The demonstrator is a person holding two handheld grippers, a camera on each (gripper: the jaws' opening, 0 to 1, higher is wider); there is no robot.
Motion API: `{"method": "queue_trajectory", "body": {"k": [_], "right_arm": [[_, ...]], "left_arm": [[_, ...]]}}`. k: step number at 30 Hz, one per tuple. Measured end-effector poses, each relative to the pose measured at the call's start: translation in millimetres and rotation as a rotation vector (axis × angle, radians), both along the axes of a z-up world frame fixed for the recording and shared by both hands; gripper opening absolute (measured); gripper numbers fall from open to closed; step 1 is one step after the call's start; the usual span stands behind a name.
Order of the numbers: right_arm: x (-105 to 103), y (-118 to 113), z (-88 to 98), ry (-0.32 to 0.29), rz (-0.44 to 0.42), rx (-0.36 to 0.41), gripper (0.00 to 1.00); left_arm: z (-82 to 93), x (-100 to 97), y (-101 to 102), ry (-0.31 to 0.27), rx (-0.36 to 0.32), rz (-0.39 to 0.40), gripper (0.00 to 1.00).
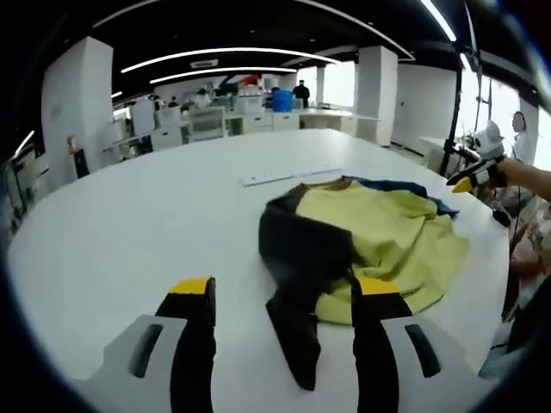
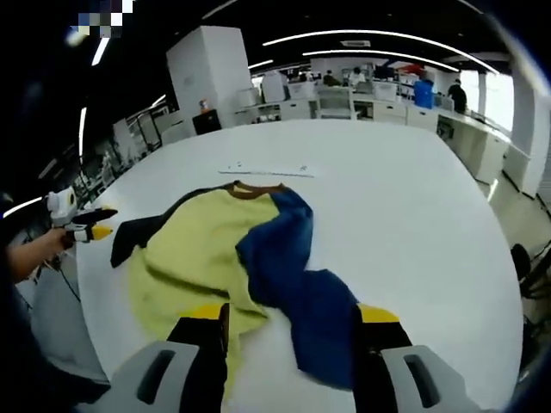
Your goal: Fold the garment on the visible template until the final outline fits inside the template.
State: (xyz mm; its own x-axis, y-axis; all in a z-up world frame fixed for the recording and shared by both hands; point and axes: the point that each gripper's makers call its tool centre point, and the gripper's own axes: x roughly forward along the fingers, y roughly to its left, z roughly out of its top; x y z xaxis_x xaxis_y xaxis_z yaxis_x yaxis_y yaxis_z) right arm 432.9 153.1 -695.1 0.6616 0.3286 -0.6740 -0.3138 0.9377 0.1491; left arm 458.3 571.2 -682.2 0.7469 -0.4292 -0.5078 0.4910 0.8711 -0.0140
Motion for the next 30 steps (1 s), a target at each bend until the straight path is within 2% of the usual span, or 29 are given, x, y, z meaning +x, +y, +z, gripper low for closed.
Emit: {"method": "queue_trajectory", "body": {"k": [2, 4, 11, 14, 18, 20, 25, 27, 30], "right_arm": [[-5, -5, -6.0, 0.008, -0.016, -0.018, 0.53], [-9, -10, -10.7, 0.007, -0.037, -0.026, 0.53], [-22, -28, -30.9, 0.024, -0.148, -0.030, 0.44], [-24, -37, -38.4, 0.030, -0.200, -0.045, 0.39], [-26, -48, -46.1, 0.038, -0.268, -0.077, 0.36], [-26, -56, -48.9, 0.028, -0.329, -0.090, 0.33], [-25, -55, -67.7, 0.052, -0.355, -0.080, 0.29], [-22, -58, -69.4, 0.035, -0.363, -0.101, 0.26], [-20, -61, -72.3, 0.042, -0.367, -0.121, 0.21]], "left_arm": [[-5.9, -6.3, 3, 0.018, -0.009, 0.015, 0.58], [-9.7, -13.6, 3, 0.044, -0.069, 0.047, 0.57], [-31.2, -29.4, 16, 0.081, -0.047, 0.085, 0.46], [-43.0, -33.6, 22, 0.097, 0.002, 0.090, 0.38], [-48.9, -36.4, 22, 0.109, -0.037, 0.116, 0.34], [-53.0, -36.4, 23, 0.108, -0.031, 0.116, 0.31], [-57.6, -39.0, 23, 0.132, -0.056, 0.141, 0.24], [-58.3, -39.4, 23, 0.127, -0.056, 0.149, 0.20], [-61.1, -41.0, 21, 0.137, -0.073, 0.161, 0.15]]}}
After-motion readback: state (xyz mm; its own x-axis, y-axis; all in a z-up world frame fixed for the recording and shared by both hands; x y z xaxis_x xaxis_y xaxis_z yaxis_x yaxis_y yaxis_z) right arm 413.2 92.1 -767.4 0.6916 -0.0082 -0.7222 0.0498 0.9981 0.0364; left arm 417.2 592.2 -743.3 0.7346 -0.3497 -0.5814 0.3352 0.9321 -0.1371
